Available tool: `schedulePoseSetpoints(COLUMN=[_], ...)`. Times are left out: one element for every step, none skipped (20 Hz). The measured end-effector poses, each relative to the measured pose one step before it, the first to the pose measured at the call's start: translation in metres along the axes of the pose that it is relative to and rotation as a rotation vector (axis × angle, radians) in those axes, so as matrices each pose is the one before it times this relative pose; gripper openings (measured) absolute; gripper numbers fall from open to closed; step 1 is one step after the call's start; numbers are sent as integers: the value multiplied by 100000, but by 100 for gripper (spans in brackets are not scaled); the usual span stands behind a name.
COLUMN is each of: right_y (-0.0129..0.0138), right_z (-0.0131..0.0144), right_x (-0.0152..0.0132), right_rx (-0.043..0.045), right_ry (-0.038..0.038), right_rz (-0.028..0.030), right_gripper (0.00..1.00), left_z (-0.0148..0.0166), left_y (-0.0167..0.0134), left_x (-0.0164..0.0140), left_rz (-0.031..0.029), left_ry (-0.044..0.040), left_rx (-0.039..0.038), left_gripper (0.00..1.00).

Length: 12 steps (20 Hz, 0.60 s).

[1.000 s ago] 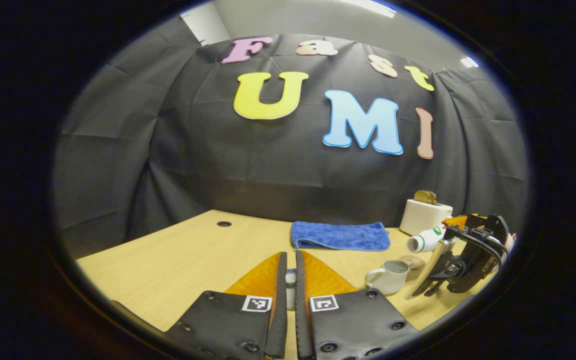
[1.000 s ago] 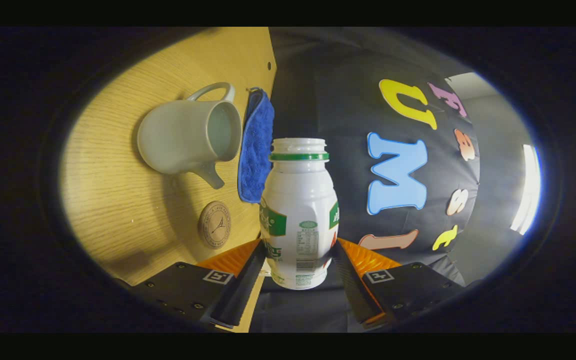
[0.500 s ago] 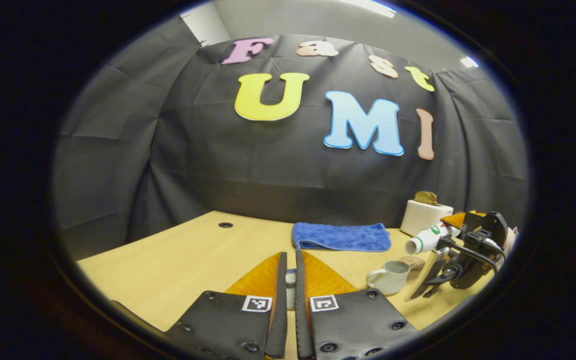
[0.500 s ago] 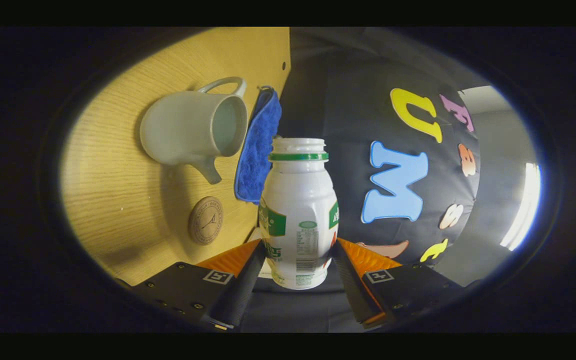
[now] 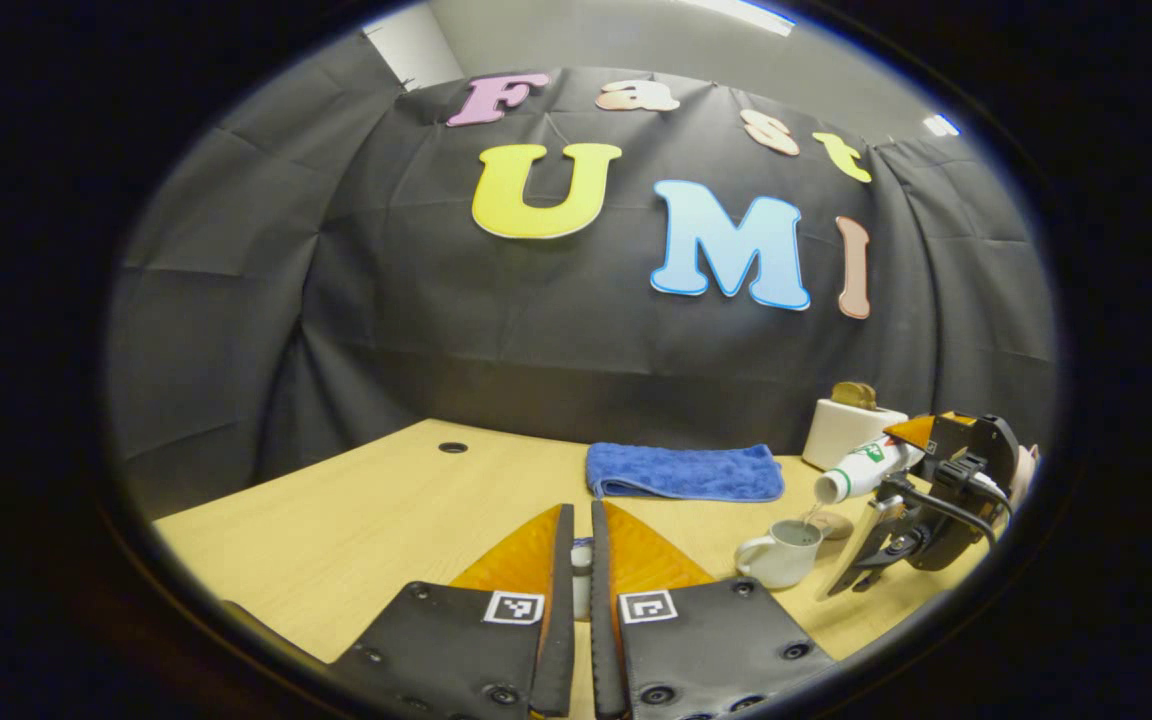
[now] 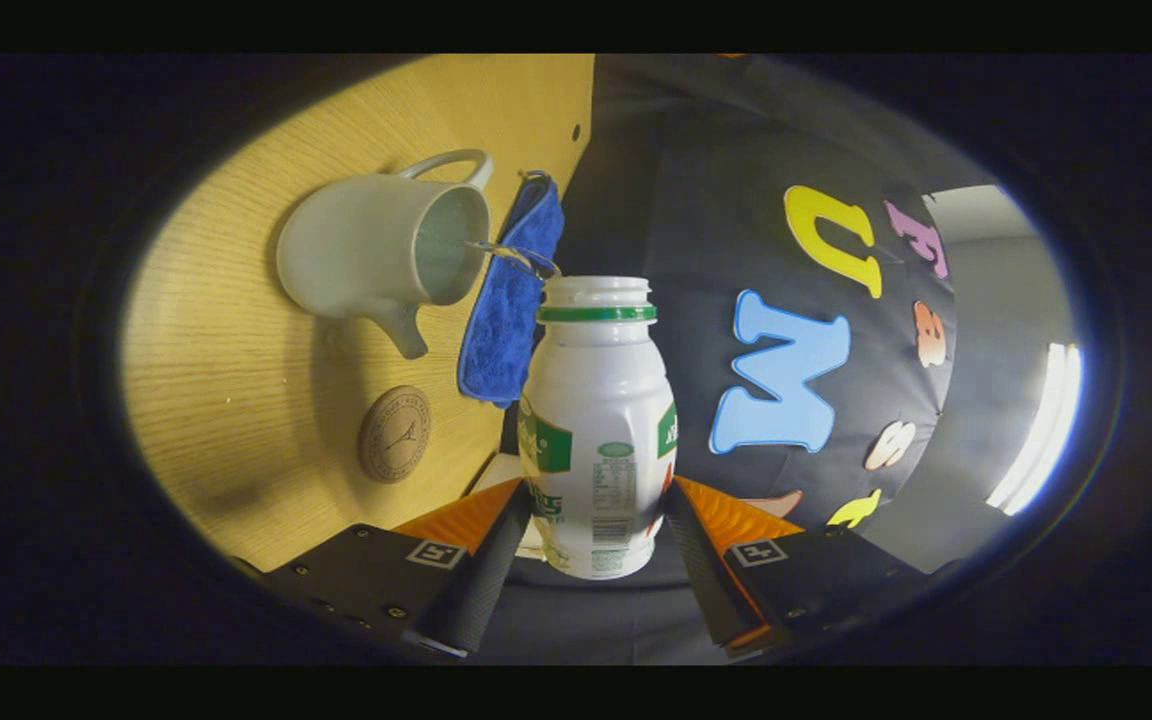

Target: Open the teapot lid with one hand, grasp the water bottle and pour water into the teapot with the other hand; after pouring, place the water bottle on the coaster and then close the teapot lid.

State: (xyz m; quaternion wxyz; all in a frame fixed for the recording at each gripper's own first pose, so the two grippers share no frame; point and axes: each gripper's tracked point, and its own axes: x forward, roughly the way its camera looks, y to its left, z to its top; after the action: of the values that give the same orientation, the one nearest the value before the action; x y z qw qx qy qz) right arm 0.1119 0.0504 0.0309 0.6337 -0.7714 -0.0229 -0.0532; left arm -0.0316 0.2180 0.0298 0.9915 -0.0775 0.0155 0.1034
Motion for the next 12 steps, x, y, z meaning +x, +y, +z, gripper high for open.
schedulePoseSetpoints(right_y=[-55,1,-16,-22,-36,-66,-20,-85,-33,-30,-114,-88], right_z=[9,0,80,-23,12,-36,18,53,-12,2,-1,-49], right_x=[-2,62,-129,130,-43,74,-42,7,53,8,54,-8], right_rx=[-446,-395,-309,-67,-175,-317,-486,-634,-433,-529,-368,-416], right_ry=[-496,-96,-91,-125,-127,-13,-23,-80,-149,-173,-129,-151], right_rz=[-282,-303,-216,-191,-189,-296,-307,-358,-293,-217,-461,-343], right_gripper=[80,80,80,80,80,80,81,81,81,80,81,80], left_z=[-28,12,-83,39,-26,-56,71,12,2,59,-168,25], left_y=[-14,-14,69,18,-55,-6,35,-19,16,10,15,-76], left_x=[11,29,-28,45,-58,-43,8,-6,2,-38,121,-40], left_rz=[39,-49,18,-29,-40,21,-22,6,-41,-36,-22,-19], left_ry=[88,70,89,28,0,-35,17,12,16,71,93,69], left_rx=[2,-2,-48,-34,12,71,58,31,-23,-52,-77,0], left_gripper=[17,17,17,17,17,17,17,17,17,17,17,17])
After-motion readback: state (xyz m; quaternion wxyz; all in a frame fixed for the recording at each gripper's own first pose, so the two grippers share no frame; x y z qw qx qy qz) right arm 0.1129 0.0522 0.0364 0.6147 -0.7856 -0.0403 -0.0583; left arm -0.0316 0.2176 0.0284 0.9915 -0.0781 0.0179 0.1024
